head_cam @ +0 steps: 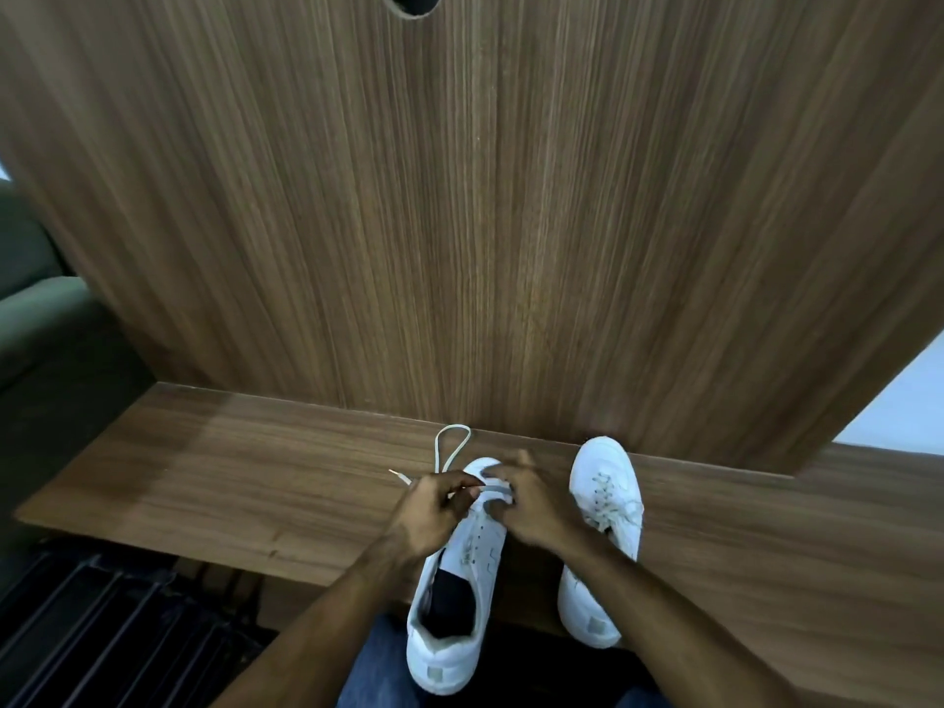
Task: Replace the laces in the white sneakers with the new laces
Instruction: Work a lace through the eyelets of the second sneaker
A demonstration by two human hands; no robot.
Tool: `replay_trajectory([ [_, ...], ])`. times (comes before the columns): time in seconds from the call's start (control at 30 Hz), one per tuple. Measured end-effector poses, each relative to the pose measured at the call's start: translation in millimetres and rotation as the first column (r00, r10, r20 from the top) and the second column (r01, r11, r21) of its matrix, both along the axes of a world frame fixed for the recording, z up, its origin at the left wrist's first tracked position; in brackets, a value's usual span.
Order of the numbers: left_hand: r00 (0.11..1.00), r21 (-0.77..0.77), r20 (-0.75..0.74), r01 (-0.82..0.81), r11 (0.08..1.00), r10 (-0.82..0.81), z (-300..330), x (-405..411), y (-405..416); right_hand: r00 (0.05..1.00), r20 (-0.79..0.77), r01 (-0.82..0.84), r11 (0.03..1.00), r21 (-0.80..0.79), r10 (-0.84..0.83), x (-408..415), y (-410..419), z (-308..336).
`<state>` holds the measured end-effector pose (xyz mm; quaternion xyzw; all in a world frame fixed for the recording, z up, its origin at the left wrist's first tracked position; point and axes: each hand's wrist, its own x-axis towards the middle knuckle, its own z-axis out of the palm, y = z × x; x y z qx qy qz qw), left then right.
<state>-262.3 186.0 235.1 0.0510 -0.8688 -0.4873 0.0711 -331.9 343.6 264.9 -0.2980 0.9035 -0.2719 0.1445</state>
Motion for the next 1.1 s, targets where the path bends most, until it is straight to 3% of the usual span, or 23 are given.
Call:
replay_trajectory([
  [0.23, 0.99, 0.06, 0.09, -0.111, 0.992, 0.106, -5, 3, -6, 0.99, -0.112, 0.093, 0.995, 0.03, -0.089, -12, 13, -4],
  [0.33, 0.985, -0.015, 0.081, -0.151, 0.988, 0.151, -9, 6, -11, 0.984, -0.131, 0.134, 0.986, 0.095, -0.121, -18, 26, -7],
  [0.43, 0.982, 0.0, 0.081, -0.17, 0.985, 0.17, -11, 6, -6, 0.974, -0.217, 0.109, 0.973, 0.203, -0.064, -12, 27, -13],
  [0.5, 0.984, -0.002, 0.077, -0.163, 0.987, 0.163, -13, 5, -1, 0.97, -0.239, 0.016, 0.982, 0.189, 0.031, -6, 21, -19],
  [0.63, 0.989, -0.05, 0.075, -0.124, 0.991, 0.128, -18, -1, -2, 0.998, -0.031, -0.059, 0.998, -0.028, 0.058, 12, 0, -29],
  [0.77, 0.989, -0.037, 0.083, -0.12, 0.992, 0.123, -19, -5, -7, 0.999, -0.017, 0.036, 0.99, -0.14, -0.039, 15, -11, -41],
  [0.9, 0.969, 0.013, 0.15, -0.201, 0.979, 0.197, -30, 0, -8, 0.992, 0.029, 0.127, 0.975, -0.185, -0.124, 8, -11, -52],
  [1.03, 0.921, -0.055, 0.328, -0.204, 0.977, 0.211, -46, 5, -10, 0.981, 0.078, 0.191, 0.967, -0.169, -0.18, 5, -10, -65],
  [1.1, 0.916, -0.088, 0.333, -0.205, 0.975, 0.223, -48, 5, -8, 0.975, 0.084, 0.216, 0.968, -0.125, -0.207, 9, -11, -67],
])
